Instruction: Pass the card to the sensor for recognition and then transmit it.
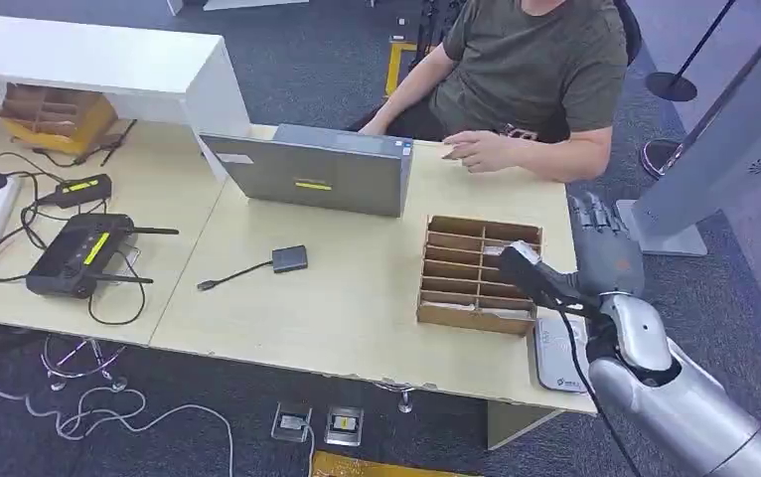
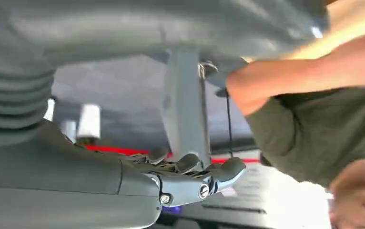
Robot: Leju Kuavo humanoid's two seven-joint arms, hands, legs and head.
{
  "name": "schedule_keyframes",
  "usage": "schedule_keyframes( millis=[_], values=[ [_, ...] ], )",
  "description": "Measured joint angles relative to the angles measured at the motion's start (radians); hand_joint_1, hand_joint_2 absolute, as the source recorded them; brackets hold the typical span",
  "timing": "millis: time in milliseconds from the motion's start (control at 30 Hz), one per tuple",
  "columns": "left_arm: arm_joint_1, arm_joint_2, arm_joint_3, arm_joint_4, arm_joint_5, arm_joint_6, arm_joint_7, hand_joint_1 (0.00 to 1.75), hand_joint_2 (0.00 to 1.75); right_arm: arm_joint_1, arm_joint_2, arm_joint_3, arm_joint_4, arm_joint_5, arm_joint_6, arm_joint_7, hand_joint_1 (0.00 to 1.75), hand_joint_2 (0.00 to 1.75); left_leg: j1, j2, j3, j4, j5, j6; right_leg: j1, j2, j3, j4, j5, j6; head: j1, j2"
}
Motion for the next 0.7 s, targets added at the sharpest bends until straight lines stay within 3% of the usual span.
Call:
schedule_keyframes(
  millis=[33, 67, 100, 133, 433, 700],
  values=[
    [0.000, 0.000, 0.000, 0.000, 0.000, 0.000, 0.000, 0.00, 0.00, 0.007, -0.010, -0.003, -0.022, -0.019, 0.016, 0.017, 0.00, 1.75, 0.000, 0.000, 0.000, 0.000, 0.000, 0.000, 0.000, 0.000, 0.000, 0.000, 0.000, 0.000, 0.001, 0.000],
    [0.000, 0.000, 0.000, 0.000, 0.001, 0.000, 0.000, 0.00, 0.00, 0.014, -0.019, -0.005, -0.046, -0.031, 0.038, 0.029, 0.00, 1.75, 0.000, 0.000, 0.000, 0.000, 0.000, 0.000, 0.000, 0.000, 0.000, 0.000, 0.000, 0.000, 0.000, 0.000],
    [0.000, 0.000, 0.000, 0.000, 0.003, 0.000, 0.000, 0.00, 0.00, 0.022, -0.031, -0.005, -0.069, -0.035, 0.056, 0.037, 0.00, 0.00, 0.000, 0.000, 0.000, 0.000, 0.000, 0.000, 0.000, 0.000, 0.000, 0.000, 0.000, 0.000, 0.001, 0.000],
    [0.000, 0.000, 0.000, 0.000, 0.004, 0.000, -0.001, 0.00, 0.00, 0.030, -0.045, -0.004, -0.096, -0.035, 0.070, 0.047, 0.00, 1.75, 0.000, 0.000, 0.000, 0.000, 0.000, 0.000, 0.000, 0.000, 0.000, 0.000, 0.000, 0.000, 0.000, 0.000],
    [0.001, 0.003, 0.000, 0.000, 0.020, -0.003, -0.004, 0.00, 0.00, 0.083, -0.155, 0.015, -0.308, -0.028, 0.107, 0.097, 0.00, 1.75, 0.000, 0.000, 0.000, 0.000, 0.000, 0.000, 0.000, 0.000, 0.000, 0.000, 0.000, 0.000, 0.000, 0.000],
    [0.000, 0.008, 0.000, 0.000, 0.021, 0.000, -0.010, 0.00, 0.00, 0.136, -0.185, 0.032, -0.404, 0.044, 0.136, 0.096, 0.00, 1.75, 0.000, 0.000, 0.000, 0.000, 0.000, 0.000, 0.000, 0.000, 0.000, 0.000, 0.000, 0.000, 0.000, 0.000]
  ],
)
